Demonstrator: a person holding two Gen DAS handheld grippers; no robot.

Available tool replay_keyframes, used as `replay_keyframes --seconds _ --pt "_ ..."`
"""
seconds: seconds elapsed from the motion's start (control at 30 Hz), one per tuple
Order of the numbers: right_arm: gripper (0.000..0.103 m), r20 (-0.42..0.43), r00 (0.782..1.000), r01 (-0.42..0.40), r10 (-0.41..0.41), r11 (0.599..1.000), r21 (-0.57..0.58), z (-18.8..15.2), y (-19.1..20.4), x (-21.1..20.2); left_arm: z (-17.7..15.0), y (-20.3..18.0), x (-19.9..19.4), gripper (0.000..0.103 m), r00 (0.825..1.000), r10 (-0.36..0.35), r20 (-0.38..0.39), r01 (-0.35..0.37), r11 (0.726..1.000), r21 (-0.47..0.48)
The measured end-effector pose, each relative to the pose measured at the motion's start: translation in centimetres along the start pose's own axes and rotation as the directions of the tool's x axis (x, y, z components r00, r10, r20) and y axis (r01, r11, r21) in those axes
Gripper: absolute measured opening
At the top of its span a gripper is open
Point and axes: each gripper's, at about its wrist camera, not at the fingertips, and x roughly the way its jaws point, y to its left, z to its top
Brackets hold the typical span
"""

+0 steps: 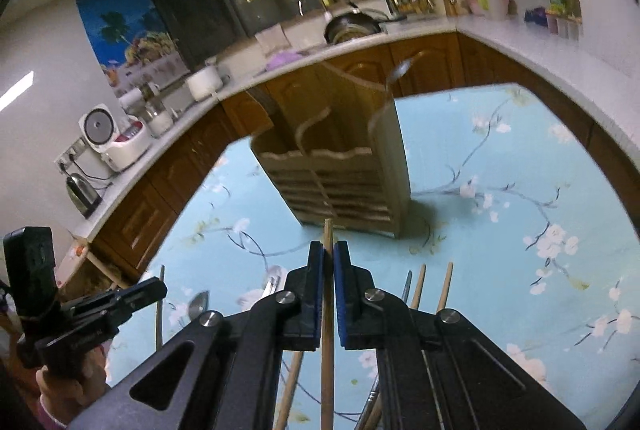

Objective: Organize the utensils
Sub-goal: 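Grasp a wooden chopstick with the right tool while the left tool grasps another chopstick, then lift both chopsticks upright and lower them into the wooden holder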

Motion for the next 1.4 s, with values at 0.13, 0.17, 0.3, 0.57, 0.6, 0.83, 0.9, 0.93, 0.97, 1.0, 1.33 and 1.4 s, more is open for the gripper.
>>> replay_keyframes --seconds 0.13,0.17,0.3,0.57,0.6,0.83,0.9,0.93,0.97,1.0,1.33,1.4 --pt "0.005 0.045 0.999 -0.015 0.015 1.000 -0.011 0.9 0.4 -1.8 0.2 -0.1 -2.4 0.003 0.999 -0.008 0.043 0.008 1.000 0.007" --pt "0.005 0.052 0.999 -0.017 0.018 1.000 -0.013 0.9 0.7 -2.2 0.3 -0.2 -2.8 0.003 0.999 -0.009 0.052 0.008 1.000 0.008" --pt "0.005 0.083 0.996 -0.031 0.033 0.999 -0.017 1.5 1.0 -3.4 0.5 -0.5 -4.1 0.003 0.996 -0.012 0.083 0.011 1.000 0.015" --pt "0.005 0.132 0.990 -0.052 0.054 0.998 -0.020 2.5 1.1 -5.0 1.4 -0.6 -5.3 0.003 0.992 -0.012 0.122 0.009 1.000 0.020" --pt "0.005 0.136 0.989 -0.054 0.056 0.998 -0.019 2.7 1.1 -5.0 1.5 -0.6 -5.4 0.003 0.992 -0.011 0.124 0.009 1.000 0.022" --pt "0.005 0.177 0.983 -0.051 0.055 0.998 -0.026 3.8 1.2 -5.9 2.8 -0.8 -6.4 0.003 0.986 -0.010 0.168 0.002 0.999 0.045" --pt "0.005 0.196 0.979 -0.046 0.050 0.999 -0.026 4.3 1.2 -6.2 3.4 -0.8 -6.6 0.003 0.983 -0.009 0.184 0.000 0.999 0.049" --pt "0.005 0.202 0.978 -0.044 0.048 0.999 -0.026 4.5 1.1 -6.4 3.7 -0.8 -6.6 0.003 0.982 -0.008 0.191 -0.001 0.999 0.049" --pt "0.005 0.213 0.976 -0.039 0.044 0.999 -0.026 4.8 1.1 -6.6 3.9 -0.8 -6.6 0.003 0.980 -0.008 0.199 -0.002 0.999 0.050" --pt "0.005 0.222 0.974 -0.035 0.040 0.999 -0.027 5.1 1.0 -6.7 4.4 -0.8 -6.7 0.003 0.978 -0.006 0.209 -0.005 0.999 0.053" --pt "0.005 0.316 0.949 0.001 0.005 1.000 -0.018 9.3 0.4 -6.9 8.2 -1.2 -5.8 0.003 0.946 -0.019 0.324 0.004 0.999 0.046" --pt "0.005 0.338 0.941 0.006 0.001 1.000 -0.020 10.3 0.4 -6.8 9.0 -1.2 -4.9 0.003 0.938 -0.015 0.345 0.000 0.999 0.042"
